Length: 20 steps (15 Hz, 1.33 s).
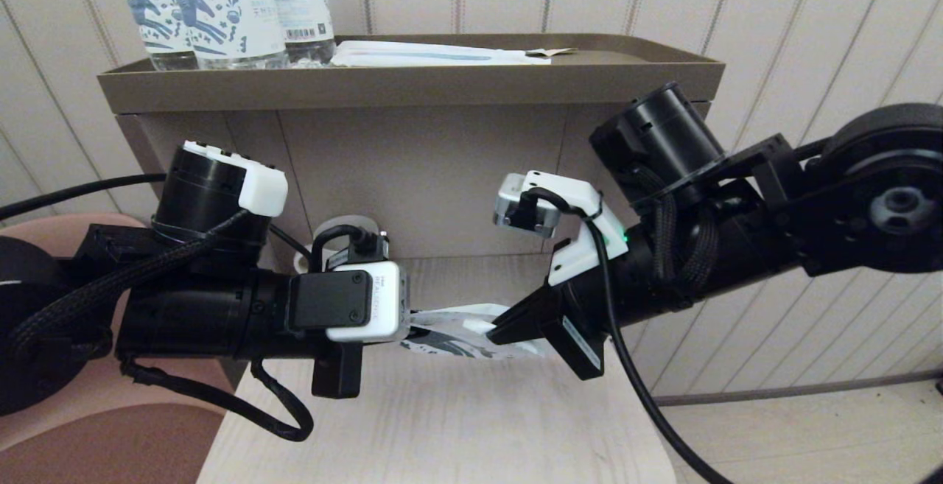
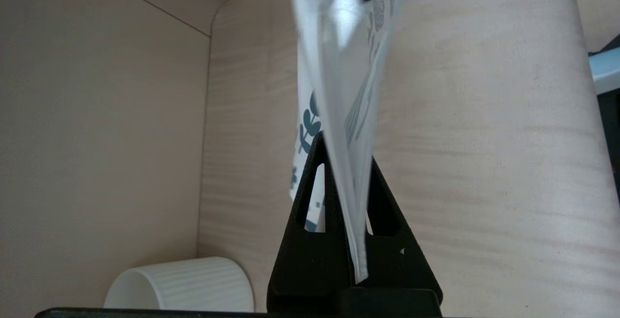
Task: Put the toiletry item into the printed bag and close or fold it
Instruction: Place the toothpaste in the storage bag
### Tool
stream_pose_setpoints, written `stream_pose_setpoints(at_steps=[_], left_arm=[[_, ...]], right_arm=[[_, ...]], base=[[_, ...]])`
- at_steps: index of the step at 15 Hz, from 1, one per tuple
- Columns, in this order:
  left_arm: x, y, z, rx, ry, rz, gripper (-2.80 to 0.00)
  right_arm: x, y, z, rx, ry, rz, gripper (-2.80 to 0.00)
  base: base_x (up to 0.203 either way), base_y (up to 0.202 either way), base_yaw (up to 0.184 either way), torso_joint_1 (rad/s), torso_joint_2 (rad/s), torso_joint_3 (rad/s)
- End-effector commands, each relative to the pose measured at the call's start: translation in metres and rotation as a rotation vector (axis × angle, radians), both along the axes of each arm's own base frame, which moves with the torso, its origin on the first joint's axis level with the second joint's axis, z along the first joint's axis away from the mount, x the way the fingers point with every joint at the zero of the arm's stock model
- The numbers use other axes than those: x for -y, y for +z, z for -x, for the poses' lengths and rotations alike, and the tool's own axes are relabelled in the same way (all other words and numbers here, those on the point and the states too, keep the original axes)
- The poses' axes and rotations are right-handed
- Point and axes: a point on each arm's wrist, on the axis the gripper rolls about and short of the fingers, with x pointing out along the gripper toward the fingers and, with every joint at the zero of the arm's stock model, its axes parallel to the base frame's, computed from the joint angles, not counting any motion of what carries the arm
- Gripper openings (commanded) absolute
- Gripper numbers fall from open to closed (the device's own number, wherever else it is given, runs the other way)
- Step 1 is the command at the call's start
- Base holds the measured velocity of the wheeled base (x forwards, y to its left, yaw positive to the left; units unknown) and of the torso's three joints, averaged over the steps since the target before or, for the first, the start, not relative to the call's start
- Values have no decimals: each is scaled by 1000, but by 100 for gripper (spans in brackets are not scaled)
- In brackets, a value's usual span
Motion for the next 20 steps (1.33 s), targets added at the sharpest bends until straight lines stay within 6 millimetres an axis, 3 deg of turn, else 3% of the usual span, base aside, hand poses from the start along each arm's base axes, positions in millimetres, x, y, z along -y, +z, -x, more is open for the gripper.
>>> stream_pose_setpoints(at_steps=[1,6,7,8,14,20], left_arm=[[-1,1,1,9,-6,2,-280],[-2,4,3,16,-7,8,-280],[-2,4,3,16,-7,8,-280],[-2,3,3,14,-7,7,-280],[-2,3,3,12,-7,6,-280],[2,4,-3,-59,37,47,-280]], right_arm=[[-4,-4,-6,-8,0,6,-280],[-7,-3,-10,-5,-3,4,-280],[-7,-4,-10,-6,-5,6,-254],[-6,-4,-10,-4,-6,7,0],[-4,1,-7,4,-6,-2,0],[17,28,17,66,-6,-54,0]], base=[[0,0,0,0,0,0],[0,0,0,0,0,0],[0,0,0,0,0,0],[0,0,0,0,0,0],[0,0,0,0,0,0],[0,0,0,0,0,0]])
